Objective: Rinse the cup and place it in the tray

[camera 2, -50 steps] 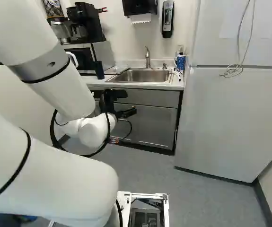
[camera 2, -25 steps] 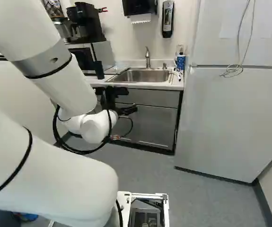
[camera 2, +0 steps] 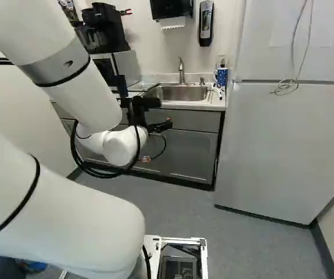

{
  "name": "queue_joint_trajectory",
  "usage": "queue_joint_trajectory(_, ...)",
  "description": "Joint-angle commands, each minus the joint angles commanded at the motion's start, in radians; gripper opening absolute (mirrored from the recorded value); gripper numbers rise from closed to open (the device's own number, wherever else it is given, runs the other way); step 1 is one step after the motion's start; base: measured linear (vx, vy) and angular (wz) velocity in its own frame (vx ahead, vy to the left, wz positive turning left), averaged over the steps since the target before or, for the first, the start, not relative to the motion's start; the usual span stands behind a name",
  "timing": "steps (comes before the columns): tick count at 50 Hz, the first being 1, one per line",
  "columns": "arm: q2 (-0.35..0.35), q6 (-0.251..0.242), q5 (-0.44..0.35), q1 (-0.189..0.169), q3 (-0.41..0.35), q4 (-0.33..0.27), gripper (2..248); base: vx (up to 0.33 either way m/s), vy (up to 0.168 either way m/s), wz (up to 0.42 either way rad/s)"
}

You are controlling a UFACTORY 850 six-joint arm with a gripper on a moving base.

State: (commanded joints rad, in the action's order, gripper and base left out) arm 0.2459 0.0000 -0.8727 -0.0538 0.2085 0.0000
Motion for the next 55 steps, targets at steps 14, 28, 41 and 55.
queue_joint_trajectory(14, -0.014, 0.0, 0.004, -0.021, 0.047, 0.0, 247, 0.0, 0.0, 0.0)
queue_joint_trajectory(28, -0.031, 0.0, 0.023, -0.041, 0.095, 0.0, 247, 0.0, 0.0, 0.0)
queue_joint_trajectory(41, -0.045, 0.0, 0.055, -0.057, 0.14, 0.0, 247, 0.0, 0.0, 0.0)
queue_joint_trajectory(55, -0.045, 0.0, 0.09, -0.067, 0.172, 0.0, 247, 0.0, 0.0, 0.0)
